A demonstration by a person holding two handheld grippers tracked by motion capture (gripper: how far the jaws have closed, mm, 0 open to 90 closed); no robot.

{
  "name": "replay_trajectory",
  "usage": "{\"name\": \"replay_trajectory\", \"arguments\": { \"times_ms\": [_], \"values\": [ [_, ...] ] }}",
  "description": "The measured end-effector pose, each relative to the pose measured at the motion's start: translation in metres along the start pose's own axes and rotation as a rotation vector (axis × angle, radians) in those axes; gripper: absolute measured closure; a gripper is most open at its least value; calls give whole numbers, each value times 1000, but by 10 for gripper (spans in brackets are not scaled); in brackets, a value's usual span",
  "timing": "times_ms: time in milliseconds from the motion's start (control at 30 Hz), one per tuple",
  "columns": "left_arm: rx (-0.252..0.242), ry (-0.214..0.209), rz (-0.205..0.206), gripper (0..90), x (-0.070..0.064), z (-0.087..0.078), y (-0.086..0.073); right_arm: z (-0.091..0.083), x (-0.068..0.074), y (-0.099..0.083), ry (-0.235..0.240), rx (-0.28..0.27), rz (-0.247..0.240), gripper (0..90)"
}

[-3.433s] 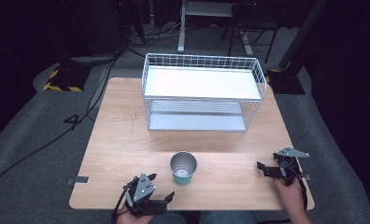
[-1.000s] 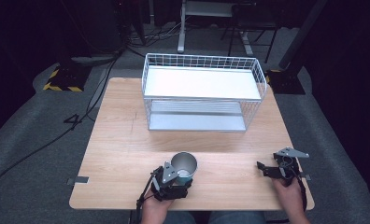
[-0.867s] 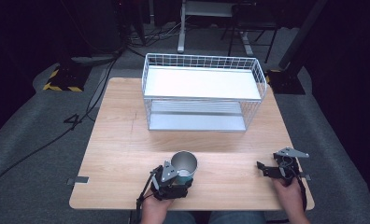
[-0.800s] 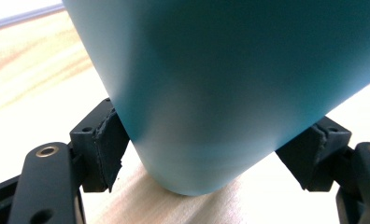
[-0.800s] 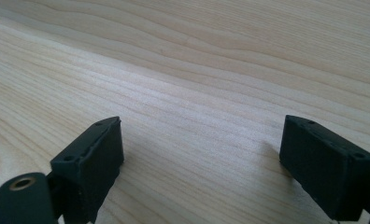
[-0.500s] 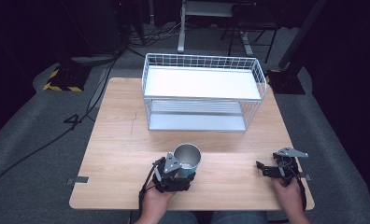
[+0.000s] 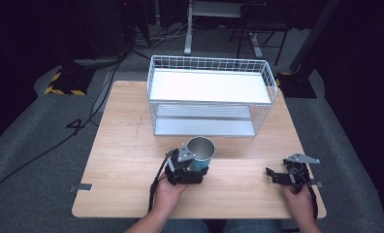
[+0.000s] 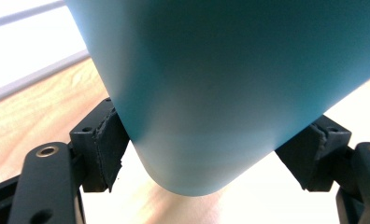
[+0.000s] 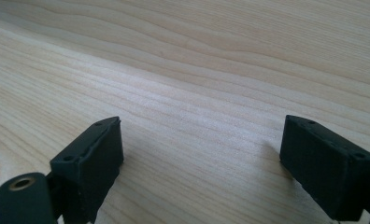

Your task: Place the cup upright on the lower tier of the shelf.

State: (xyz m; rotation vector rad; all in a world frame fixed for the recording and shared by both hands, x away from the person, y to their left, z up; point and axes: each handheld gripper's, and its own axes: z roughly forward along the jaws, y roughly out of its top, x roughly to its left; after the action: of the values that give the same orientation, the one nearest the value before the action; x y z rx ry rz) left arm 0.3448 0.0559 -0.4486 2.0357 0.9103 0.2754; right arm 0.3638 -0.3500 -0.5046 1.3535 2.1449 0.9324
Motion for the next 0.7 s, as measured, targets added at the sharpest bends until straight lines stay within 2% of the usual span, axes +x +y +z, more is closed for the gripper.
{"name": "replay_trajectory", "arguments": {
  "times_ms": [367, 567, 700],
  "values": [
    [-39, 17, -20, 241, 11, 7, 26, 1, 1, 1, -5, 1, 9, 138],
    [-46, 40, -33, 241, 19, 13, 35, 1, 1, 1, -5, 1, 9, 138],
    [-82, 55, -52, 242, 27, 22, 37, 1, 2, 1, -6, 0, 9, 138]
  ]
}}
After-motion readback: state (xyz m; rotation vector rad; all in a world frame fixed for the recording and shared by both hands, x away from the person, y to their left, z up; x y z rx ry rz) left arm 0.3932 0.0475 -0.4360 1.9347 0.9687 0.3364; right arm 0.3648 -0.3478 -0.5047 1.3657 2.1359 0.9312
